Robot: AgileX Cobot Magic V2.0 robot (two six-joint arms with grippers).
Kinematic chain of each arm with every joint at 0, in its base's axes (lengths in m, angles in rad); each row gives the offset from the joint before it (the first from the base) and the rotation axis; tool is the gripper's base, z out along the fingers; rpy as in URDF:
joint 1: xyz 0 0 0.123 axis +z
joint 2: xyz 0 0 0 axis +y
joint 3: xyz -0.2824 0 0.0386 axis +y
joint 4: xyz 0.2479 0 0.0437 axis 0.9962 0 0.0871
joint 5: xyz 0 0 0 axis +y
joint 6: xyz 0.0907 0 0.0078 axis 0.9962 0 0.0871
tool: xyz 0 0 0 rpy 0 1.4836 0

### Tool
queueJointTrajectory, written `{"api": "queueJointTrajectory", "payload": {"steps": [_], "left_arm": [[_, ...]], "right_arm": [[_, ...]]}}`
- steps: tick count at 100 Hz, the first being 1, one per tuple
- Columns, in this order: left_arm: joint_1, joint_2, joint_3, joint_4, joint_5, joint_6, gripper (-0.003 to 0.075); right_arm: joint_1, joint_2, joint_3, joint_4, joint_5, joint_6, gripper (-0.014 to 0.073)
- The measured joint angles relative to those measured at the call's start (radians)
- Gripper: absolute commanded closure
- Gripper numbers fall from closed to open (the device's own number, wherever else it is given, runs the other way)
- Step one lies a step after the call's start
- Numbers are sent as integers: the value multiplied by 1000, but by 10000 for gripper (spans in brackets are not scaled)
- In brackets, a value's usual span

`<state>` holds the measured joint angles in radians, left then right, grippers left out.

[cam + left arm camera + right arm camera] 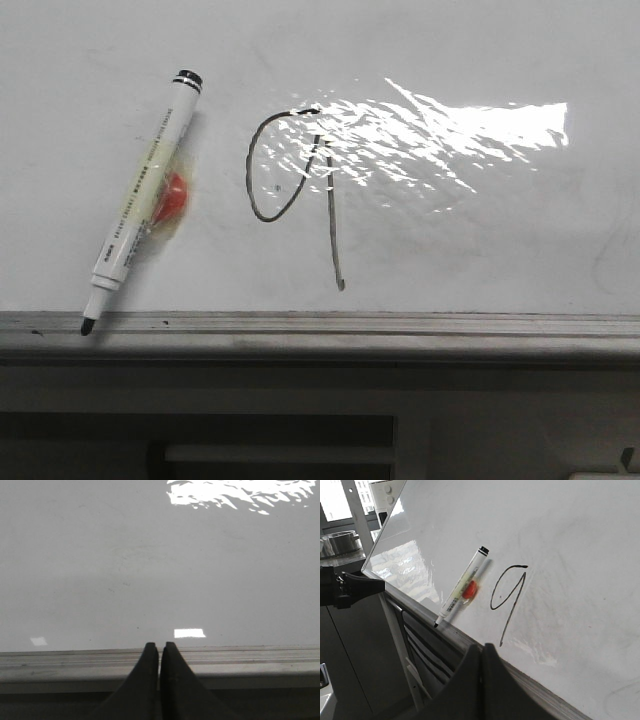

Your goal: Write number 9 on whiteboard

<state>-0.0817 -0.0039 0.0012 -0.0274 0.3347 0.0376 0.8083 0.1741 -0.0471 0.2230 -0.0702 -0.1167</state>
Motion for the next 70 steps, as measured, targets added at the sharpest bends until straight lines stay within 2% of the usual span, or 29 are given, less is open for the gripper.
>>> {"api": "queueJointTrajectory", "payload": {"steps": [21, 34, 59, 70], "left_arm": [[0, 0, 0, 0, 0, 0, 741], [0, 0, 0, 0, 0, 0, 741], [0, 0, 0, -1, 0, 0, 741], [0, 0, 0, -1, 0, 0, 741]], "right_arm": [[-2, -19, 24, 0, -21, 0, 655], [-51, -48, 60, 0, -62, 0, 655], [-334, -64, 60, -6, -92, 0, 655], [-477, -64, 60, -79, -92, 3, 655]]}}
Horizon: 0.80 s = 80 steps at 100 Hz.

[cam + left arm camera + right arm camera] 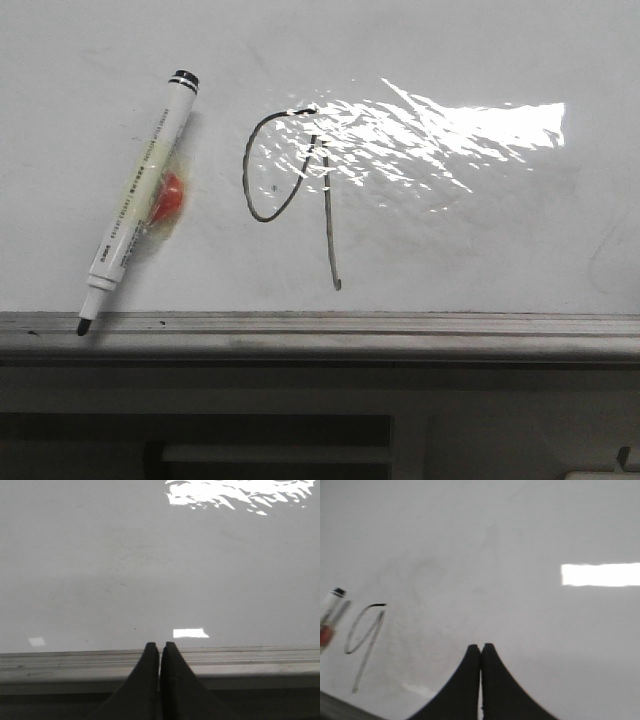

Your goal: Write number 9 on whiteboard

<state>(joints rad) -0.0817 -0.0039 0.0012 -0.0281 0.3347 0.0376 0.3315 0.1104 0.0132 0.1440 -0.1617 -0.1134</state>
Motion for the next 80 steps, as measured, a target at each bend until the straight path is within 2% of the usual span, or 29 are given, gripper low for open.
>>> {"api": "queueJointTrajectory", "payload": {"steps": [16, 41, 52, 80], "left_arm": [[0, 0, 0, 0, 0, 0, 741], [0, 0, 0, 0, 0, 0, 741], [0, 0, 0, 0, 0, 0, 741], [0, 0, 0, 0, 0, 0, 741]], "right_arm": [[-191, -35, 0, -180, 70, 113, 655], [-412, -119, 0, -216, 468, 164, 655], [-453, -121, -2, -219, 486, 161, 655], [-456, -121, -2, -220, 488, 161, 655]]}}
